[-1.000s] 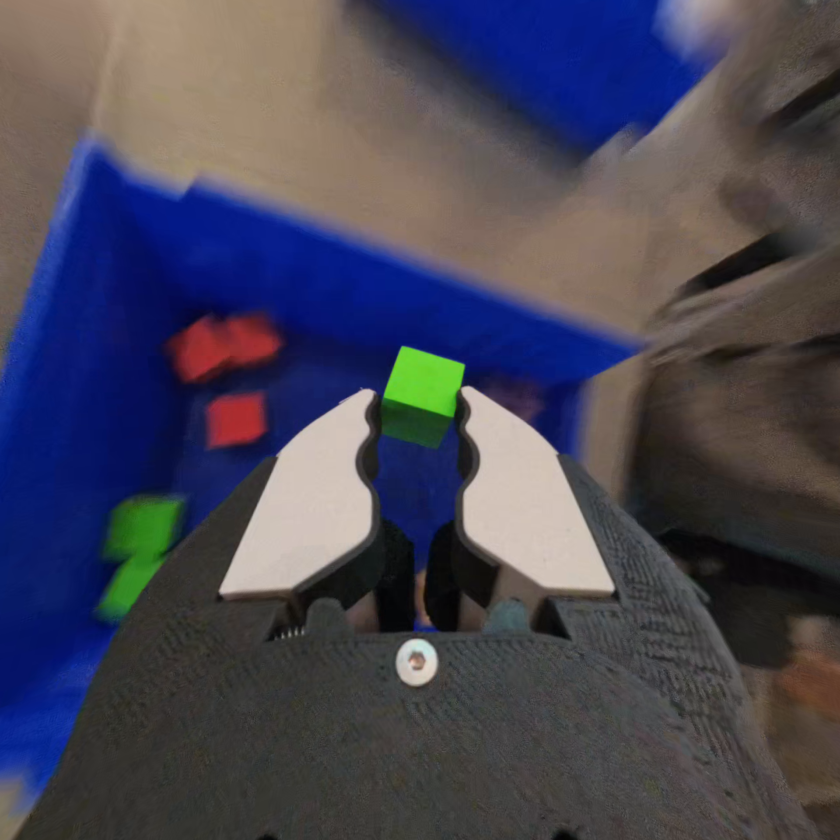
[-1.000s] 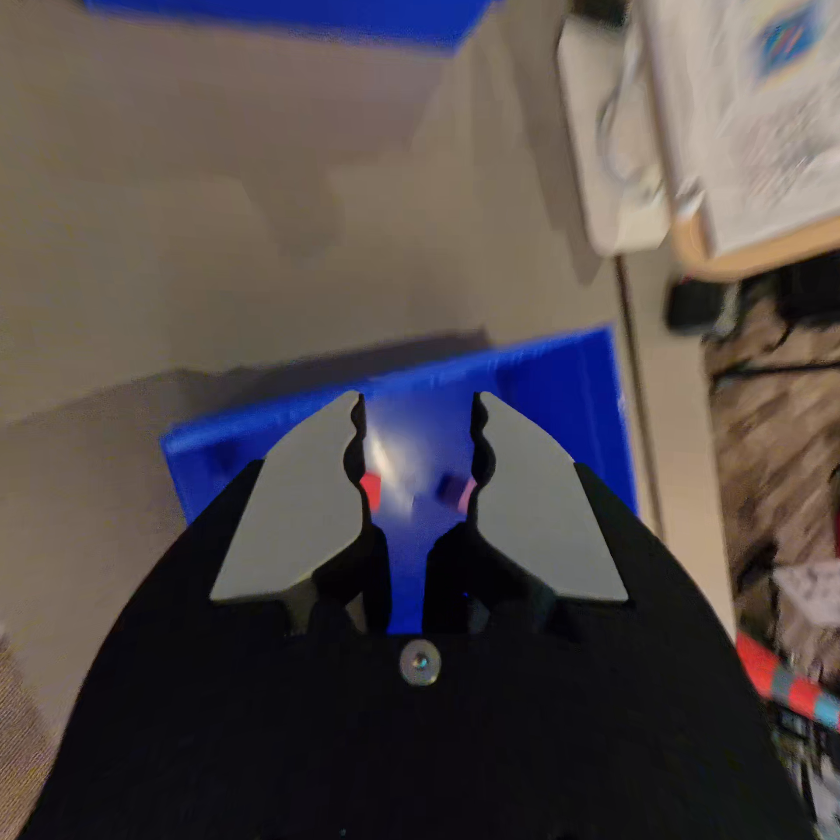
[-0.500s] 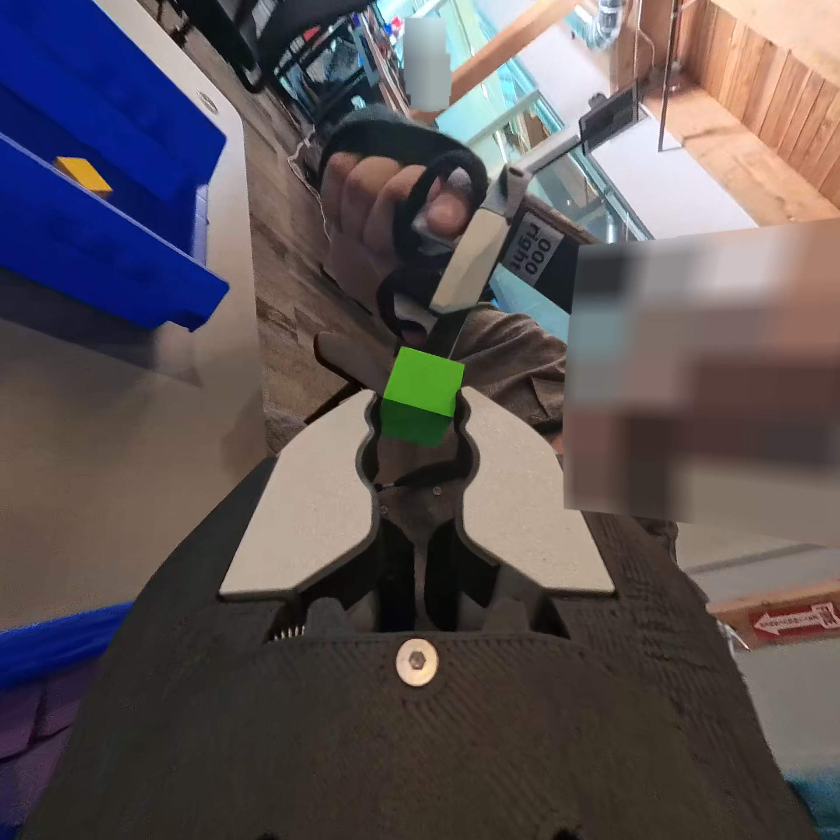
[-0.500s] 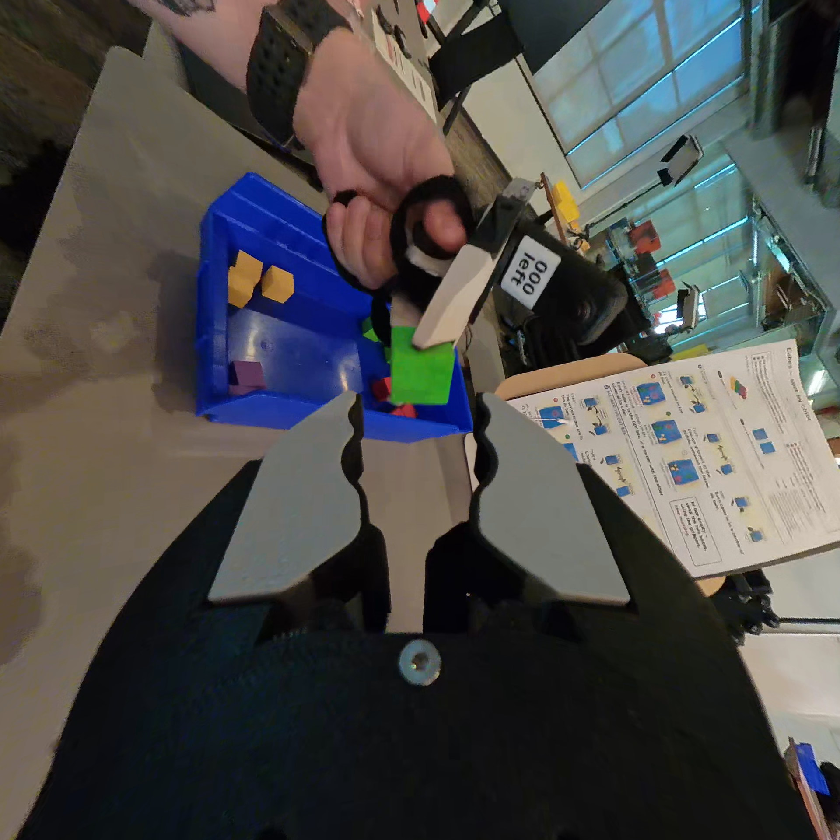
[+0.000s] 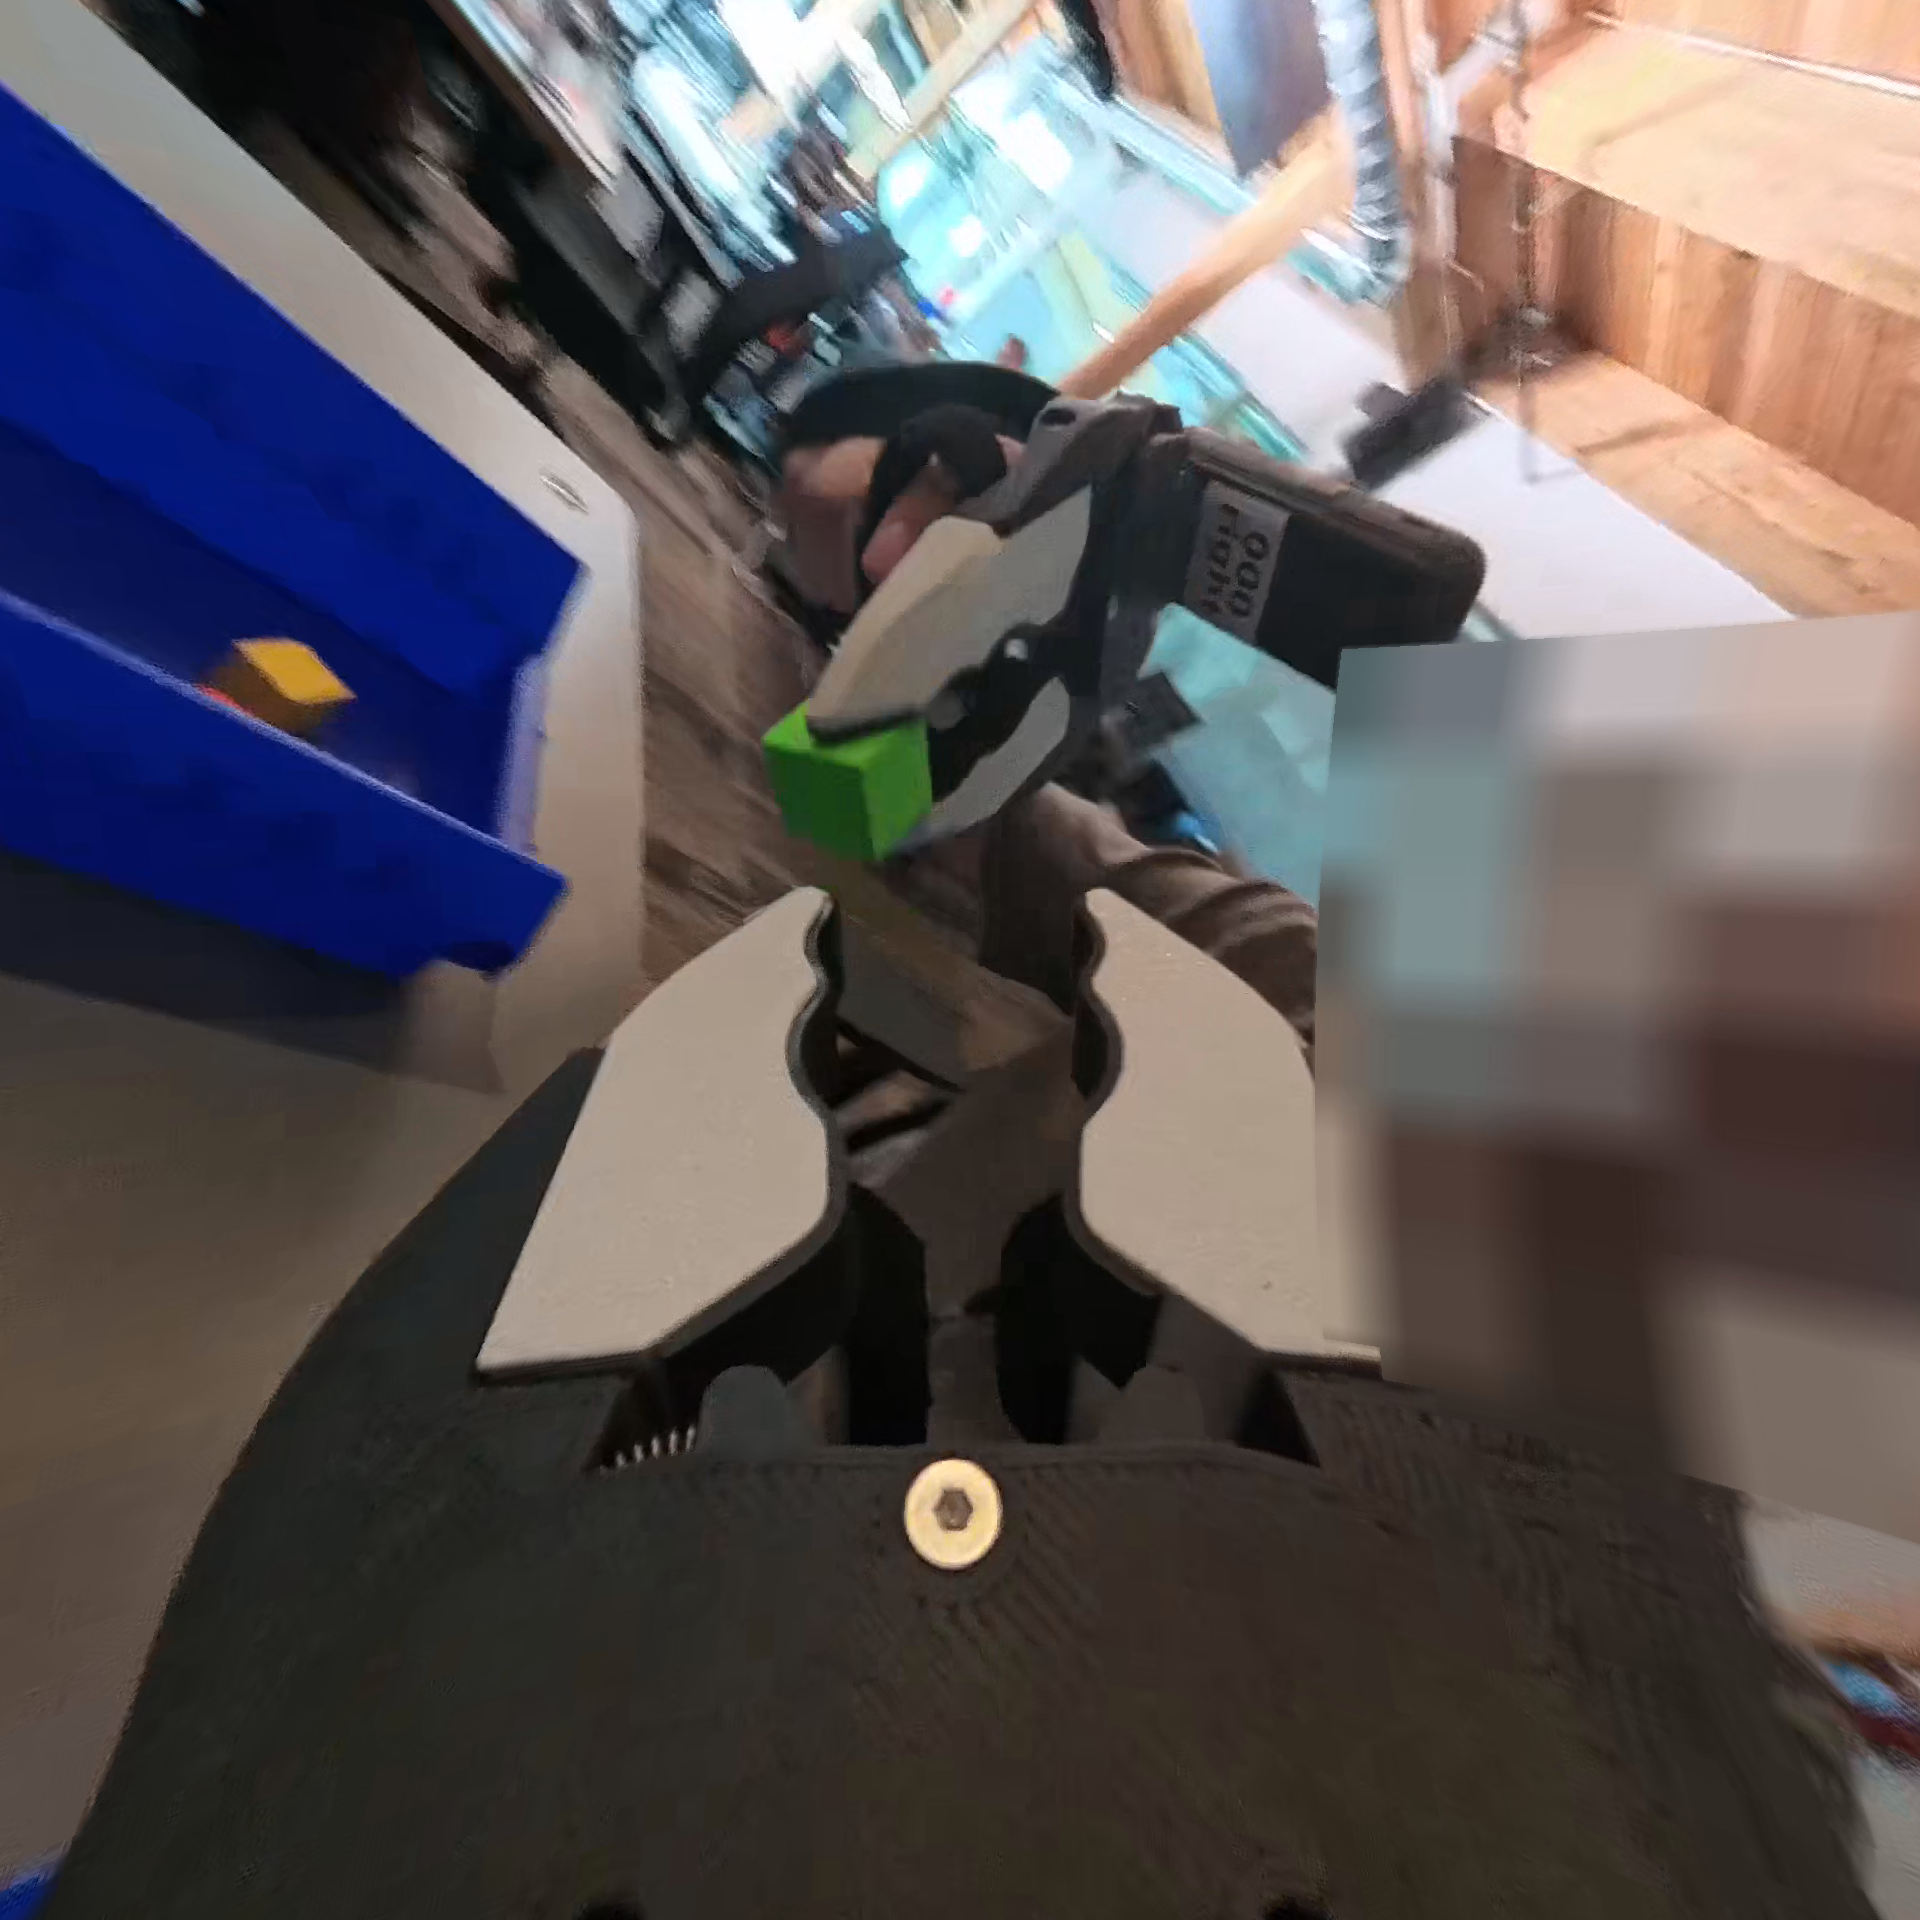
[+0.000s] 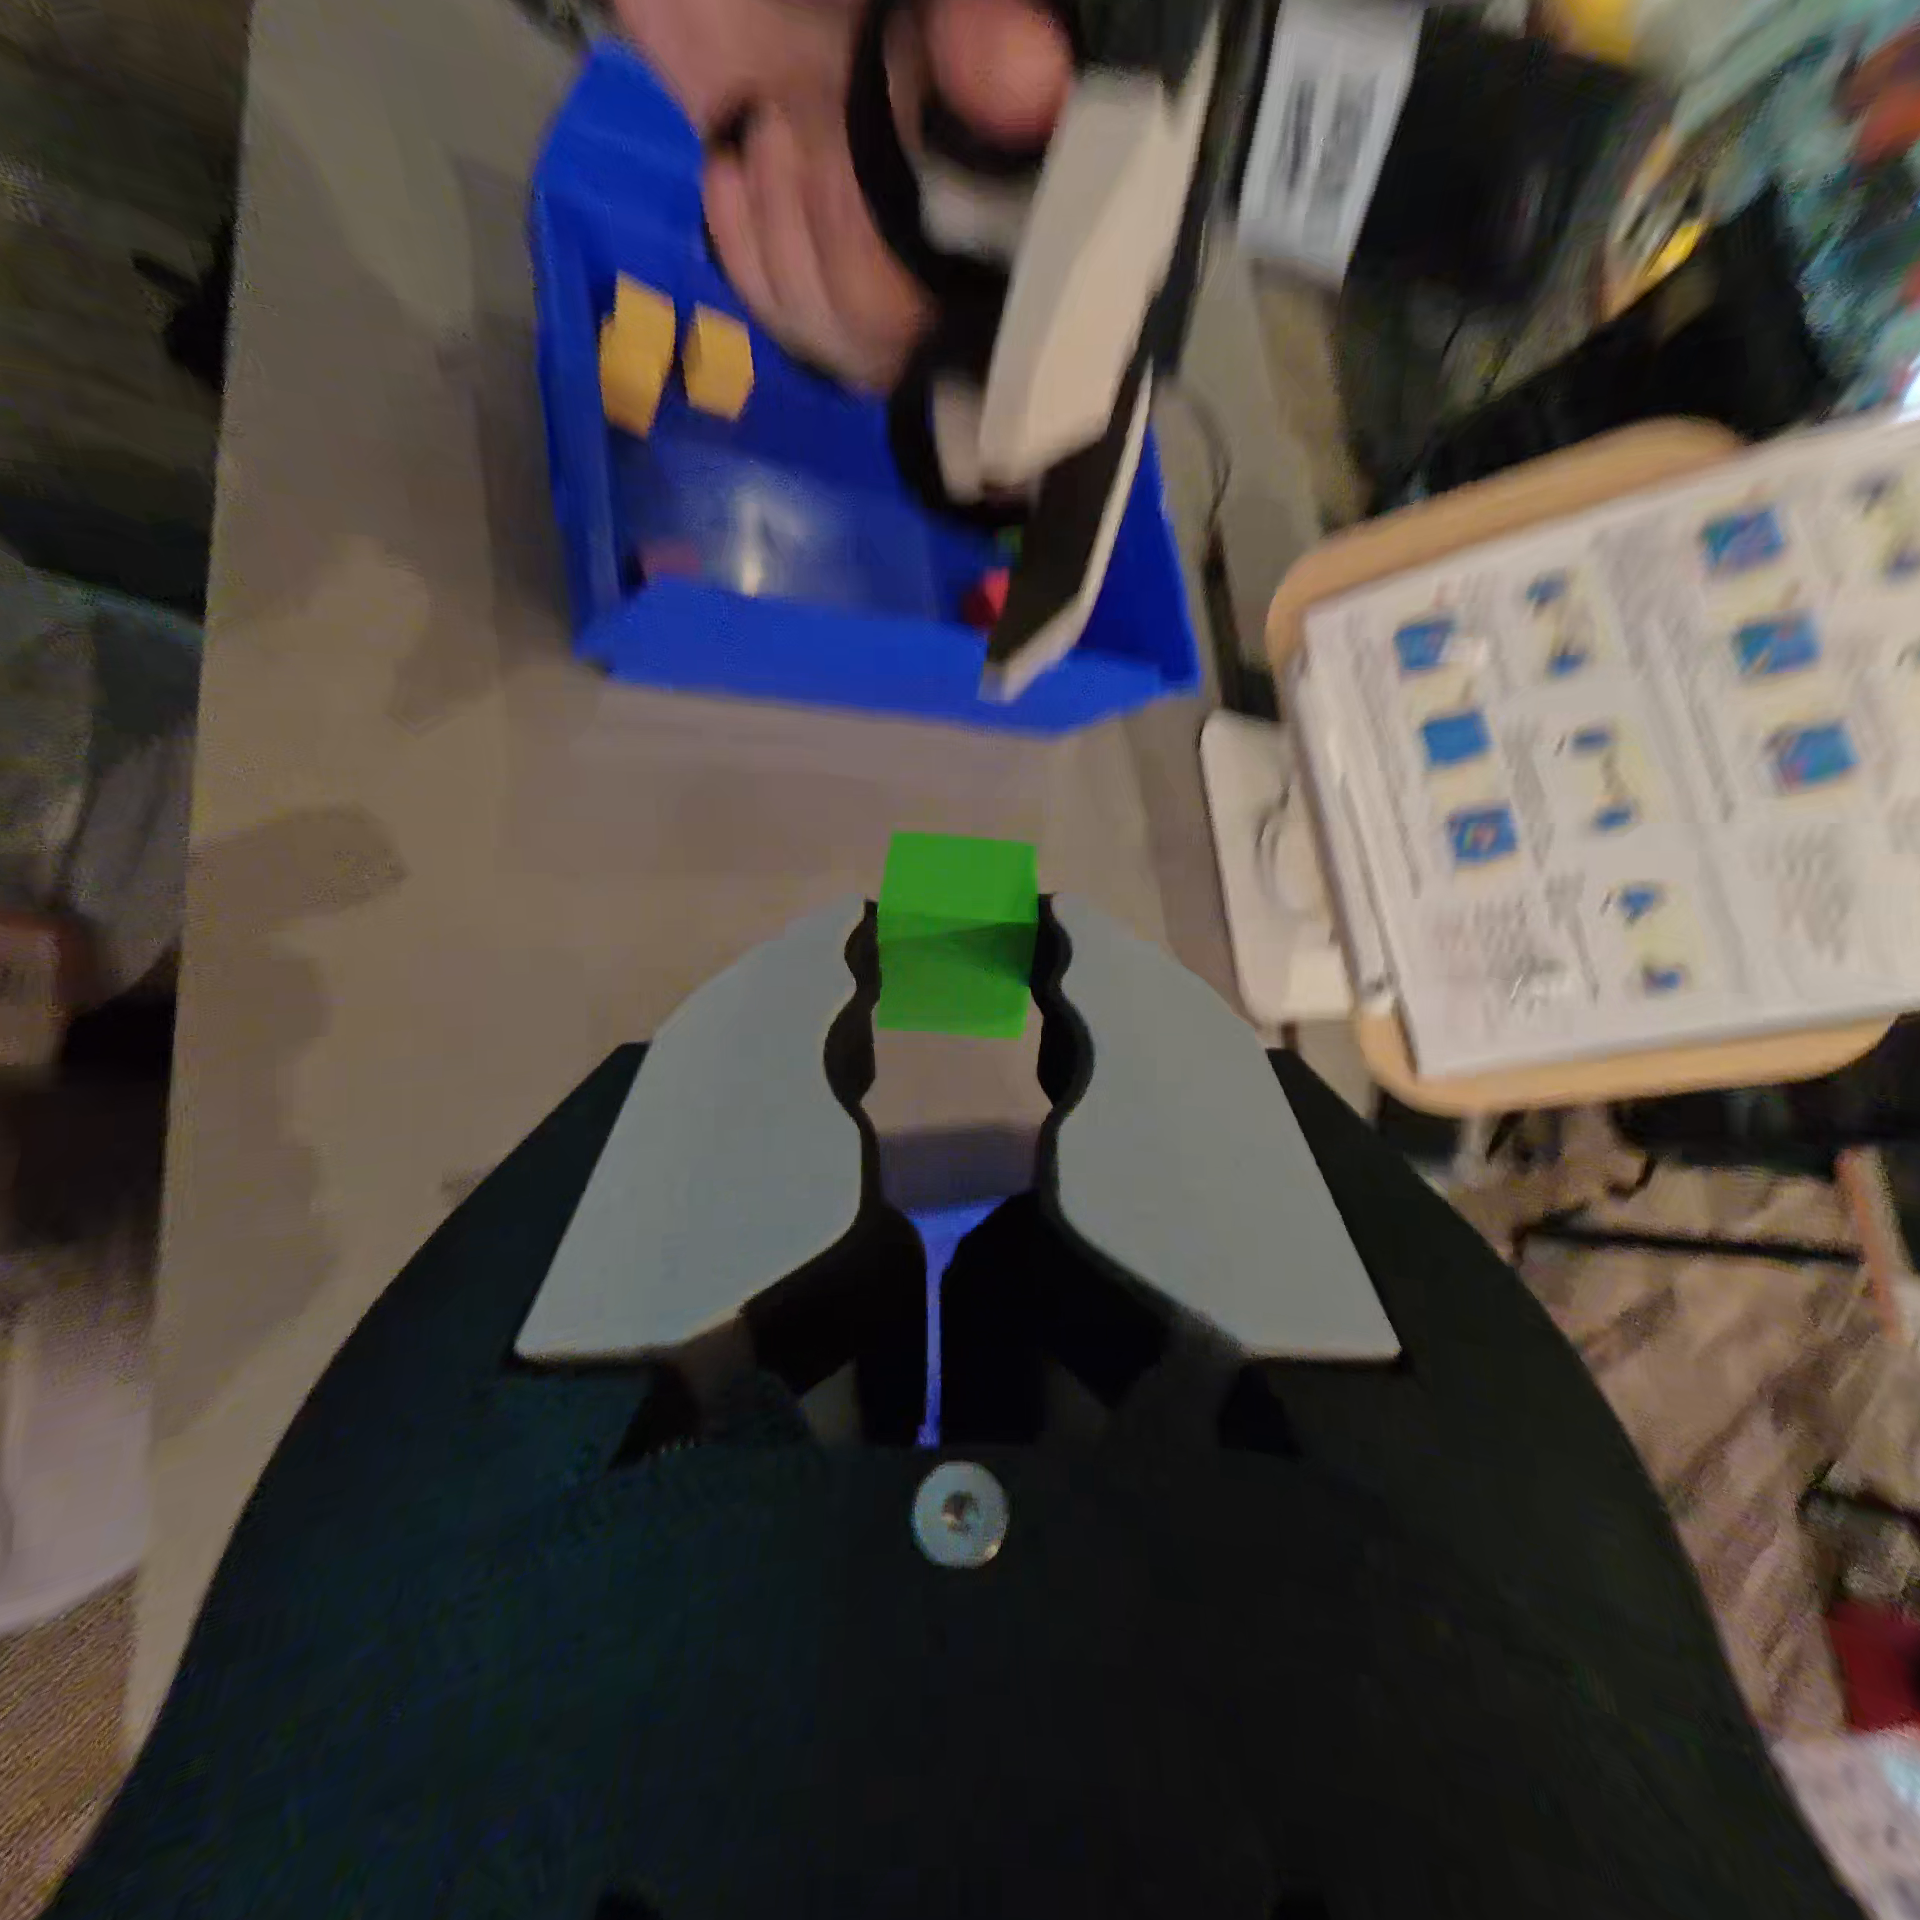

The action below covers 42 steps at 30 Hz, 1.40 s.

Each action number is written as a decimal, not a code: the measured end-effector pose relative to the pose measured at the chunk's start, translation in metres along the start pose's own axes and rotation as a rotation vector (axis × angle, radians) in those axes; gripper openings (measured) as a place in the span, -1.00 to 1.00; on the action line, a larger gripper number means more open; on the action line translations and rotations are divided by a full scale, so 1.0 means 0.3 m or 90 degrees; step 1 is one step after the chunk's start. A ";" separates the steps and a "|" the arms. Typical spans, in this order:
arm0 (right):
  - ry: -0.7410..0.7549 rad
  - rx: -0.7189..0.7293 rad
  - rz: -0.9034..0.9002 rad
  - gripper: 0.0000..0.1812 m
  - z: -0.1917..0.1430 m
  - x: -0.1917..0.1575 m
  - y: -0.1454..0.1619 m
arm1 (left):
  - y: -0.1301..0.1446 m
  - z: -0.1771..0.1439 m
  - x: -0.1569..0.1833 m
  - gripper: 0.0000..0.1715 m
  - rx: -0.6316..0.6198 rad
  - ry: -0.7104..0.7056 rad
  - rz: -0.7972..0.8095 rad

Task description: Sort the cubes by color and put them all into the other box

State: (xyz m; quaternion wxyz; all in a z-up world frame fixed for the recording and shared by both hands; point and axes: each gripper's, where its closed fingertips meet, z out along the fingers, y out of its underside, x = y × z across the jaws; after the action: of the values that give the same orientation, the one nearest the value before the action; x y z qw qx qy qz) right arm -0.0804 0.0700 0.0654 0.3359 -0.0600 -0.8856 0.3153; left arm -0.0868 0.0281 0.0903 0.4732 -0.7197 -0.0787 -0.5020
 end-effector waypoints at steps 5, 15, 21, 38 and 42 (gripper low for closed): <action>-0.201 -0.298 0.216 -0.69 -0.065 -0.104 0.434 | -0.004 -0.081 0.037 -0.71 0.067 -0.134 0.137; -0.392 -0.503 0.392 -0.68 -0.024 -0.337 0.885 | 0.127 -0.156 0.087 -0.74 0.142 -0.238 0.227; -0.331 -0.513 0.330 -0.69 0.038 -0.254 0.941 | 0.142 -0.196 0.058 -0.76 0.165 -0.254 0.210; -0.273 -0.582 0.326 -0.41 -0.019 -0.217 0.910 | 0.459 -0.632 -0.348 -0.55 -0.465 -0.697 0.070; -0.229 -0.539 0.306 -0.47 -0.043 -0.206 0.859 | 0.556 -0.708 -0.453 -0.46 -0.698 -0.739 0.160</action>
State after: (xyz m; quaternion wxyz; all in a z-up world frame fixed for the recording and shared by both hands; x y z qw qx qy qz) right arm -0.0520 0.2617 -0.1158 0.0430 -0.3369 -0.9406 0.0031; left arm -0.1922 -0.1742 -0.1082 -0.0107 -0.9987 0.0270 0.0412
